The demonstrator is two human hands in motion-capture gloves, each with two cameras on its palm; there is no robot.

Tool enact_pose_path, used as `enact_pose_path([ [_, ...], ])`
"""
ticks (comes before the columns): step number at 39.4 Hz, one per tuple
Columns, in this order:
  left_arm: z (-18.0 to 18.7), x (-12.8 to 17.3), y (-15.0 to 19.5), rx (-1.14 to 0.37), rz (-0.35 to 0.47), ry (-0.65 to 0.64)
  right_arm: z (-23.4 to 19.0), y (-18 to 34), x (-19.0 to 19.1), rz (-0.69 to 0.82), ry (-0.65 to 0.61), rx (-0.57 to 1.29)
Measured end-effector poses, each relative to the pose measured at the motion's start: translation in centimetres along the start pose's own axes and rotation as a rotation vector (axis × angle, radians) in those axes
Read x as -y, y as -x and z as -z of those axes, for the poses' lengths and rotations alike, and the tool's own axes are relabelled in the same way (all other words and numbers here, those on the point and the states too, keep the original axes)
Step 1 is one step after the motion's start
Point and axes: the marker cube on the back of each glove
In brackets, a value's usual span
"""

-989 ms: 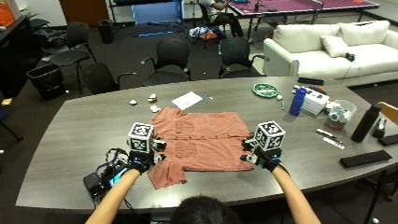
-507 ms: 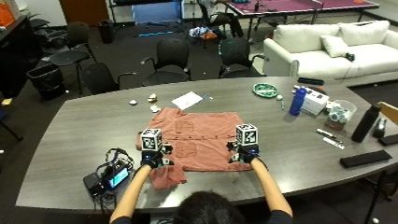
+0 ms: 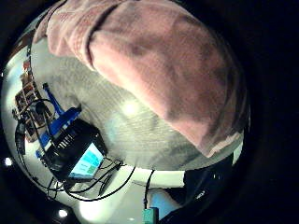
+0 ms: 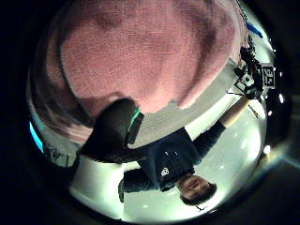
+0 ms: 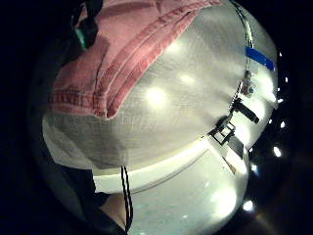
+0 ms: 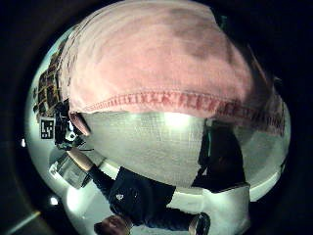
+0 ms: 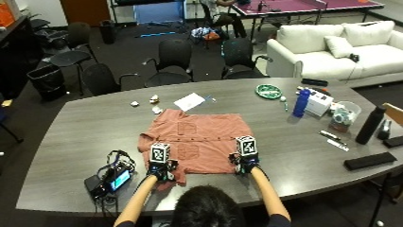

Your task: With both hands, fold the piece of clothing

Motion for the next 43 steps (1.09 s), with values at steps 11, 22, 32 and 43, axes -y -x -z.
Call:
enact_pose_path([
  [11,0.9,0.8,0.5,-0.037,0.021,-0.346,0.7,-0.5,1.2,0.011,-0.287,-0.034],
  [22,0.5,-4.4,-0.2,0.031,-0.041,-0.268,0.9,-0.2,-4.7,-0.007,-0.200,-0.192],
  [32,3.4,-11.3,-1.9,-0.135,-0.451,-0.274,3.3,-2.8,-12.5,0.106,-0.276,-0.223],
  [43,15.4,-14.2,-1.9,-0.085,-0.361,-0.451,14.1,-4.1,-15.4,-0.039,-0.435,-0.262],
])
